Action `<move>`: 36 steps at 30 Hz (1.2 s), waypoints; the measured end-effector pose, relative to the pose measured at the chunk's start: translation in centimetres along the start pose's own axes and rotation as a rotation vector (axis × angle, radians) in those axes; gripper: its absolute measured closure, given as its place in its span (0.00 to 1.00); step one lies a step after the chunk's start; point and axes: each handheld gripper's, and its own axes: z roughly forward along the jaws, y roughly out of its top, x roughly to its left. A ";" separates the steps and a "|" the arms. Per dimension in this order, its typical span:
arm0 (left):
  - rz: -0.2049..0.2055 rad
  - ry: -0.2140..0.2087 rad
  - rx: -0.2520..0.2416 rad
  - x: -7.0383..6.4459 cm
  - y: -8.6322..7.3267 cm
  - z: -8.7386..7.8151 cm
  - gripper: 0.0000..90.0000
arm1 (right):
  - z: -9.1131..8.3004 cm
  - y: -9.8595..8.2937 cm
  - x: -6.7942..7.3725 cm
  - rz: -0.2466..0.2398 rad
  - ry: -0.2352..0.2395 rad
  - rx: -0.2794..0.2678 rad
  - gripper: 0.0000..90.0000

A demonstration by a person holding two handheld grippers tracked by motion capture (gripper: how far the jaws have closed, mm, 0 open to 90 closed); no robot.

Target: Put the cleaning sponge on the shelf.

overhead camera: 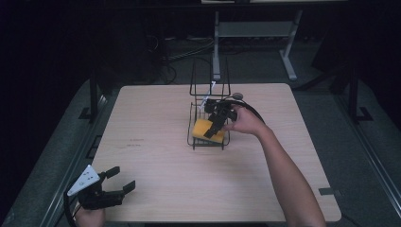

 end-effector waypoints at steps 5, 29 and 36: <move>-0.001 -0.001 0.002 0.0 0.0 0.0 0.14 | -0.1 0.0 0.2 0.002 0.003 0.001 0.20; 0.002 0.001 -0.001 0.0 0.0 -0.2 0.14 | 0.2 -0.5 1.5 0.011 0.034 0.004 0.20; 0.003 -0.003 -0.001 -0.2 0.0 -0.1 0.14 | 0.5 -0.6 2.2 0.013 0.053 -0.014 0.20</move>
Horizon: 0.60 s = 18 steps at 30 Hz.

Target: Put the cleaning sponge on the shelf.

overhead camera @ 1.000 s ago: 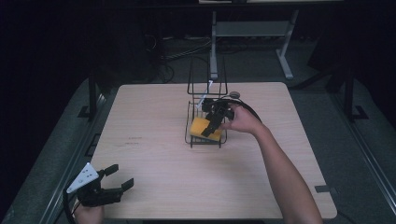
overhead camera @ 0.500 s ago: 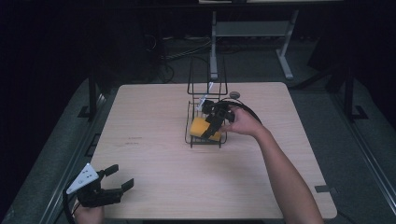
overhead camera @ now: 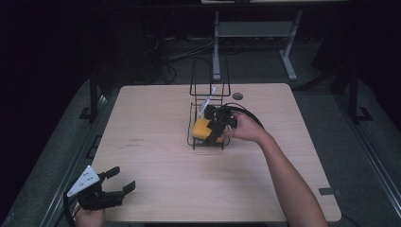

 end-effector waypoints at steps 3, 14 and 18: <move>0.000 0.000 0.000 0.0 0.0 0.0 0.14 | 0.2 -0.1 0.3 -0.011 0.003 0.021 0.20; 0.002 -0.002 0.003 -0.1 0.0 0.1 0.14 | 0.9 -0.8 2.8 -0.048 0.011 -0.014 0.19; 0.003 -0.002 0.004 -0.1 0.0 0.1 0.14 | 0.8 -0.9 3.4 -0.061 -0.006 -0.009 0.19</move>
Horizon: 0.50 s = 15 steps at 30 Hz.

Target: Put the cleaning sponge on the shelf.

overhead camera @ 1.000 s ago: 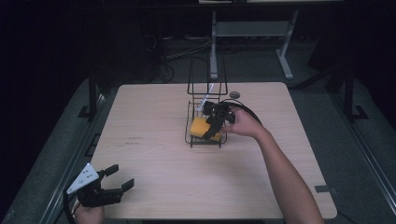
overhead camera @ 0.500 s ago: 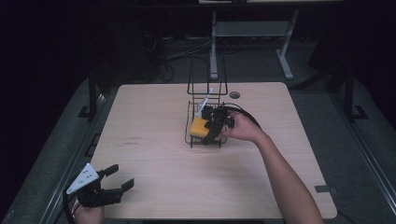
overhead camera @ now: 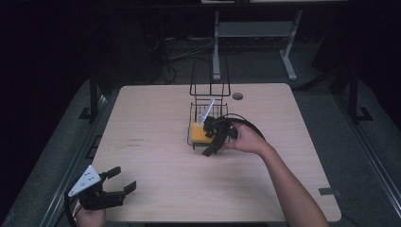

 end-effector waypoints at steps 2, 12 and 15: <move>-0.003 0.000 0.001 0.0 0.0 0.0 0.14 | -0.1 -0.1 0.3 -0.011 -0.008 -0.004 0.19; -0.003 0.000 0.002 0.1 0.0 0.0 0.14 | -1.0 -1.0 1.4 -0.022 -0.051 -0.018 0.19; 0.001 -0.001 0.005 -0.1 0.0 0.1 0.14 | -1.5 -1.3 2.1 -0.022 -0.055 -0.032 0.19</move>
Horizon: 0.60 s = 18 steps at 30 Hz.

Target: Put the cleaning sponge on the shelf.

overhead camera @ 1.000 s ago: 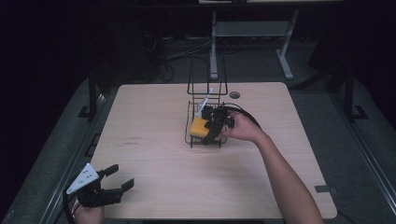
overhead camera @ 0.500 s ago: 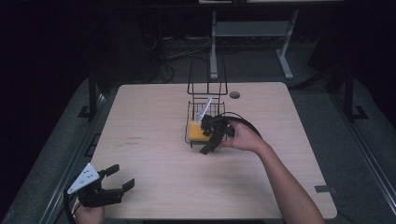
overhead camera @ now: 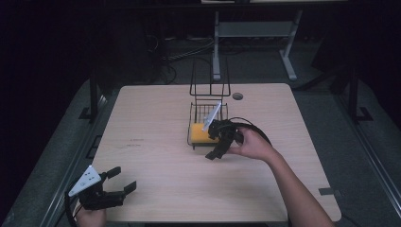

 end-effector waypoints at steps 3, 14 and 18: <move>-0.001 0.002 -0.002 0.0 0.0 -0.1 0.14 | -0.2 -0.6 0.8 -0.002 -0.001 -0.012 0.19; -0.001 0.004 -0.001 0.0 0.0 0.0 0.14 | -0.5 -4.2 3.0 0.016 -0.007 -0.024 0.19; -0.004 0.003 -0.001 0.0 -0.1 0.0 0.14 | -0.7 -5.6 3.7 0.025 -0.014 -0.033 0.19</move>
